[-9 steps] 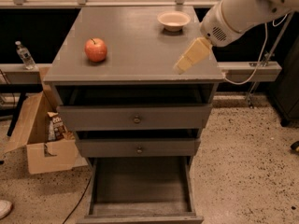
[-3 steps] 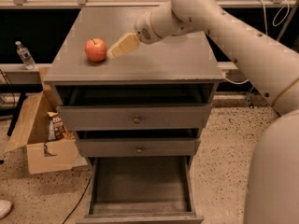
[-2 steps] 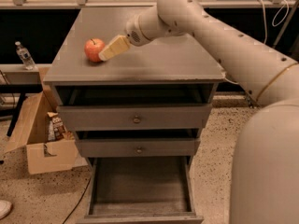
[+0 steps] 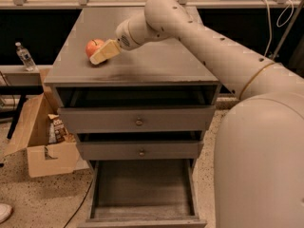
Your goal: Place apple into bottom drawer
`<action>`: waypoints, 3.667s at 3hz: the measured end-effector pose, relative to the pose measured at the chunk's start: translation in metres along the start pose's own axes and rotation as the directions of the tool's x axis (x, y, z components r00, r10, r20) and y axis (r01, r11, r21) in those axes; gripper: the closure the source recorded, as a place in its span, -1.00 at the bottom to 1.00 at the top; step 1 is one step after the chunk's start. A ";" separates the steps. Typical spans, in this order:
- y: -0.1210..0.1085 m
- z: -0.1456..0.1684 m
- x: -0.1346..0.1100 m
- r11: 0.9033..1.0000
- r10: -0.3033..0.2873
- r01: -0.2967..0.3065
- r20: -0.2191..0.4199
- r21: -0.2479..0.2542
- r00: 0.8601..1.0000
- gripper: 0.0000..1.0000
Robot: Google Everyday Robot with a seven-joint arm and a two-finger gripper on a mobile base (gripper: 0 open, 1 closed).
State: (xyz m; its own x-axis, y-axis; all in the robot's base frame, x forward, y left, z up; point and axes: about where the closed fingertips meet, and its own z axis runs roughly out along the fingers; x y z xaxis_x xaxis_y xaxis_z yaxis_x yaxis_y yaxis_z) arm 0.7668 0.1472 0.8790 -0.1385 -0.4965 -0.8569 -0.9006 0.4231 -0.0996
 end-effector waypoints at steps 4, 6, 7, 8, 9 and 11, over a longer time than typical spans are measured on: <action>0.018 0.043 -0.009 0.998 0.018 -0.016 0.031 -0.068 0.999 -0.62; 0.034 0.039 -0.026 0.995 0.003 0.006 0.094 -0.099 0.996 0.44; 0.044 -0.001 -0.032 0.992 -0.022 0.043 0.174 -0.121 0.984 0.93; 0.058 -0.064 -0.030 0.979 -0.086 0.126 0.233 -0.162 0.969 1.00; 0.074 -0.126 -0.004 0.963 -0.135 0.186 0.247 -0.195 0.960 1.00; 0.088 -0.137 0.011 0.967 -0.112 0.159 0.230 -0.200 0.967 1.00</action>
Offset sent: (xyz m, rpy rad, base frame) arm 0.0067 0.0337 -0.0146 0.0367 0.0398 0.0309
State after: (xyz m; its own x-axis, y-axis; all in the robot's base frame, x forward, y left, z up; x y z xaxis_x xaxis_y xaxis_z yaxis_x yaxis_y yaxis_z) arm 0.6295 0.0754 0.9299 0.0614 -0.3533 -0.9335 -0.9752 0.1780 -0.1315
